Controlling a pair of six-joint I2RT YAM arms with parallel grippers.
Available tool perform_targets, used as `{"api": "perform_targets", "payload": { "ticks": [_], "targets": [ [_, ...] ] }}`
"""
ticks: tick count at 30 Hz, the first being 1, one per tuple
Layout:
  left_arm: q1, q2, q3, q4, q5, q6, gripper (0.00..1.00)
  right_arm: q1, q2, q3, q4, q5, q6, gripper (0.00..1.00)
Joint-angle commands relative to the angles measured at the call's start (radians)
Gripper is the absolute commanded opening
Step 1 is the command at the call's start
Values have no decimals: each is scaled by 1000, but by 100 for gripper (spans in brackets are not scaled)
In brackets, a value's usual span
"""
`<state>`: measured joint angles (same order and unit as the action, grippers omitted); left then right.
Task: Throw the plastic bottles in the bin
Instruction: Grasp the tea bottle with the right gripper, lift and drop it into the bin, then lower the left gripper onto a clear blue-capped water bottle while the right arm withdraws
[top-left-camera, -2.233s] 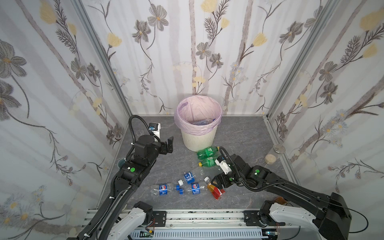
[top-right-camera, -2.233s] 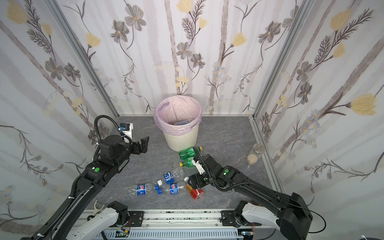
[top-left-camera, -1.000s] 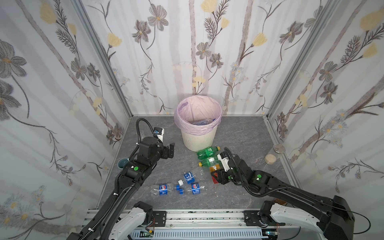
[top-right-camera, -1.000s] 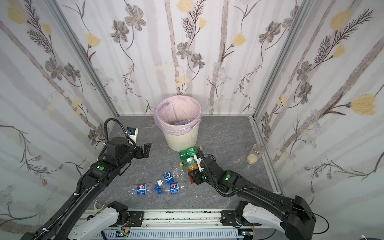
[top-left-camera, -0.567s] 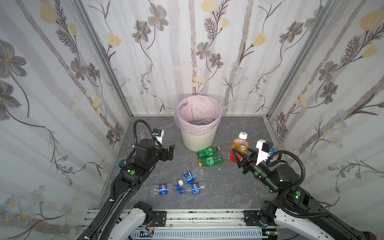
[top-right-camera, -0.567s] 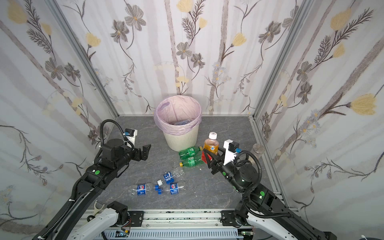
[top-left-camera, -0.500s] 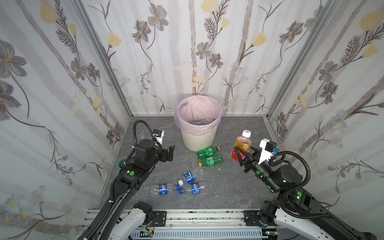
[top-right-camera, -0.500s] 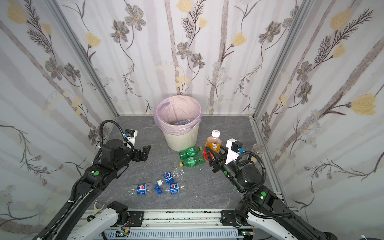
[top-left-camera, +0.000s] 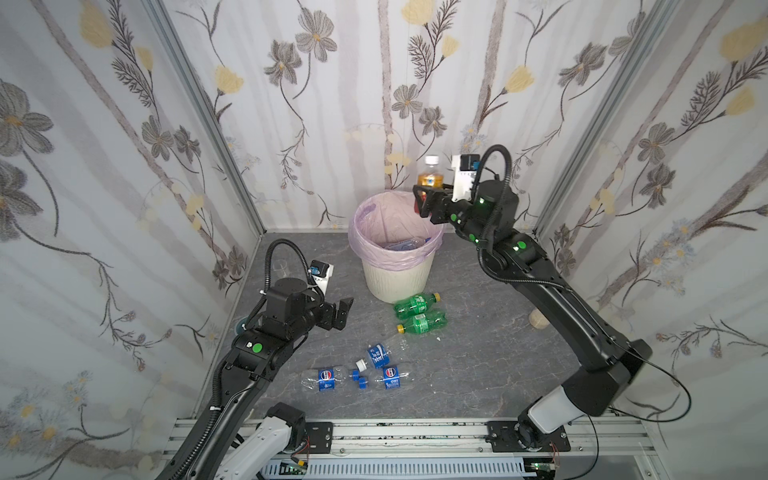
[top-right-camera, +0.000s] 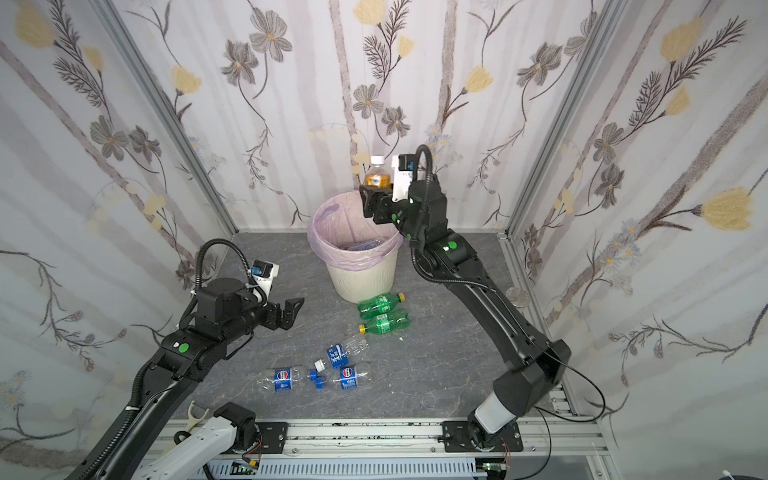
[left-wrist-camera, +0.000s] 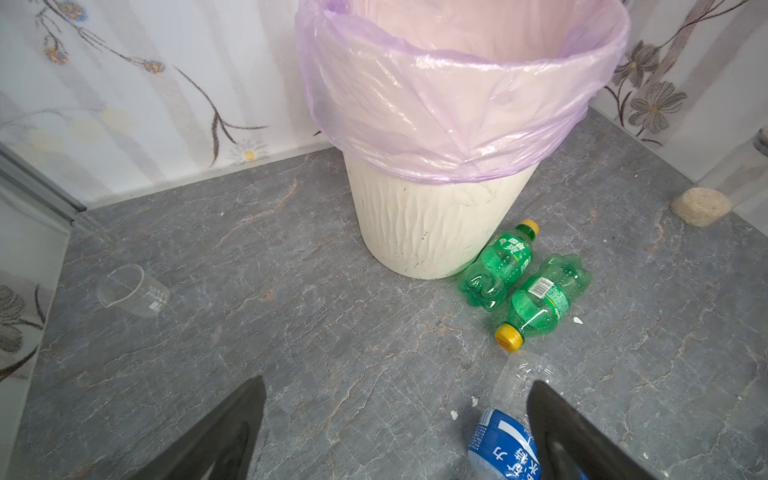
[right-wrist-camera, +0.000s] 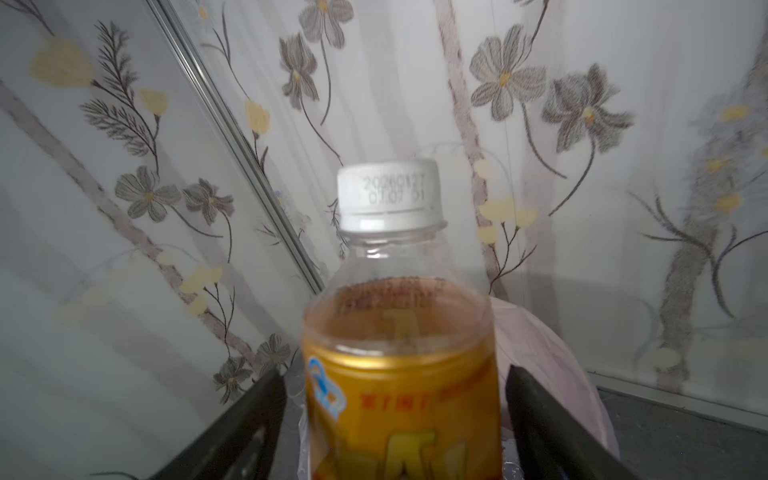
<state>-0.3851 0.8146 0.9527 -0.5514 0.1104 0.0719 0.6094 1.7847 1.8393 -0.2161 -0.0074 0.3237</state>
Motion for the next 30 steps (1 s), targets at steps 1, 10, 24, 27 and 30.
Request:
{"api": "perform_targets", "payload": {
  "ticks": [1,10,24,27,30],
  "targets": [
    [-2,-6,18,-26,41,20,100,7,-8,-8,-116,-92,20,91],
    [-4,53,34,-44,133,85,100,-28,-242,-324,43,-56,38,95],
    [-203,232,29,-55,102,150,94,-83,-512,-712,117,-23,61,98],
    [-251,294,33,-53,121,106,91,-109,-567,-790,133,-23,84,98],
    [-306,358,27,-51,64,48,87,-134,-618,-853,145,-22,98,99]
  ]
}}
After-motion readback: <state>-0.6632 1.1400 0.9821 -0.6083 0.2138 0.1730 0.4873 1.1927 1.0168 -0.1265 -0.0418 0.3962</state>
